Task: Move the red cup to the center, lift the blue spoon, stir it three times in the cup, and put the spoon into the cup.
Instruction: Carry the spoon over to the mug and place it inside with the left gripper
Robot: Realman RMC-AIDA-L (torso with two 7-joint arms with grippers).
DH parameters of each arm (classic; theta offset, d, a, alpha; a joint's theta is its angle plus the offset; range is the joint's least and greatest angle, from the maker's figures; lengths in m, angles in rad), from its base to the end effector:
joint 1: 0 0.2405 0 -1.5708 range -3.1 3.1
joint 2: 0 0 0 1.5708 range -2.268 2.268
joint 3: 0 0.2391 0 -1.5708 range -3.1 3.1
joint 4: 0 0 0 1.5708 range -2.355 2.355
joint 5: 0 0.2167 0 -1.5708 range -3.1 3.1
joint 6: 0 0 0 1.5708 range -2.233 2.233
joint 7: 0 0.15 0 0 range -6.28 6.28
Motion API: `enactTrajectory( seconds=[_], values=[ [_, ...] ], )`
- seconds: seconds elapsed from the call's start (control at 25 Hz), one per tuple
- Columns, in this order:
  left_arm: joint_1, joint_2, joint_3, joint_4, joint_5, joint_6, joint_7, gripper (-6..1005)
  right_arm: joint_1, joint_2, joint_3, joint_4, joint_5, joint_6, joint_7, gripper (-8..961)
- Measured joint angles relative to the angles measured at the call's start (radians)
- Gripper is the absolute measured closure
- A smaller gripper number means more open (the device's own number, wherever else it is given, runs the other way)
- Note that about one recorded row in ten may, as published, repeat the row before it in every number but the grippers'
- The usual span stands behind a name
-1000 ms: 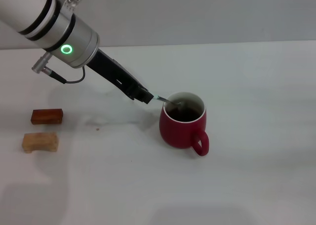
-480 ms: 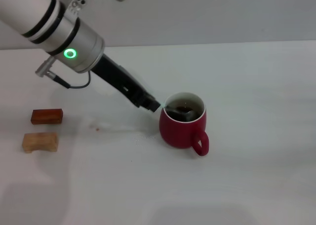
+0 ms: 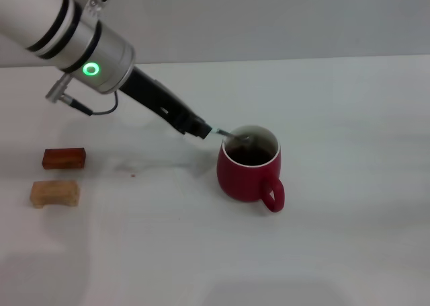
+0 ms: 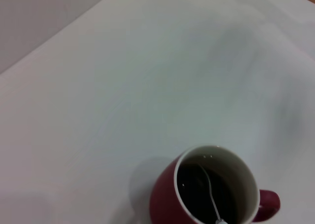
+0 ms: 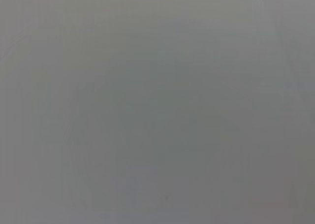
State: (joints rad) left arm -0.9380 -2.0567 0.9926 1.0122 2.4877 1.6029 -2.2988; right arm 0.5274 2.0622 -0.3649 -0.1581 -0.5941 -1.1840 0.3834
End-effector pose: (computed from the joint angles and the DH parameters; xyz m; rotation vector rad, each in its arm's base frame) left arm -0.1141 0.4050 0.0181 -2.8136 -0.8343 0.1742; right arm 0.3576 0.3571 0.1135 -1.0531 0.5943 0.8334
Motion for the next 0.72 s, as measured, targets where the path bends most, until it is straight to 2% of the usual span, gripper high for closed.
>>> enactTrajectory(
  seconds=[0.4, 0.72],
  values=[
    [0.018, -0.003, -0.003, 0.008, -0.054, 0.057, 0.002, 856, 0.011, -0.008, 0.000, 0.000, 0.000, 0.022, 0.000, 564],
    [0.006, -0.006, 0.009, 0.001, -0.083, -0.010, 0.013, 857, 0.017, -0.006, -0.013, 0.000, -0.003, 0.023, -0.001, 564]
  ],
)
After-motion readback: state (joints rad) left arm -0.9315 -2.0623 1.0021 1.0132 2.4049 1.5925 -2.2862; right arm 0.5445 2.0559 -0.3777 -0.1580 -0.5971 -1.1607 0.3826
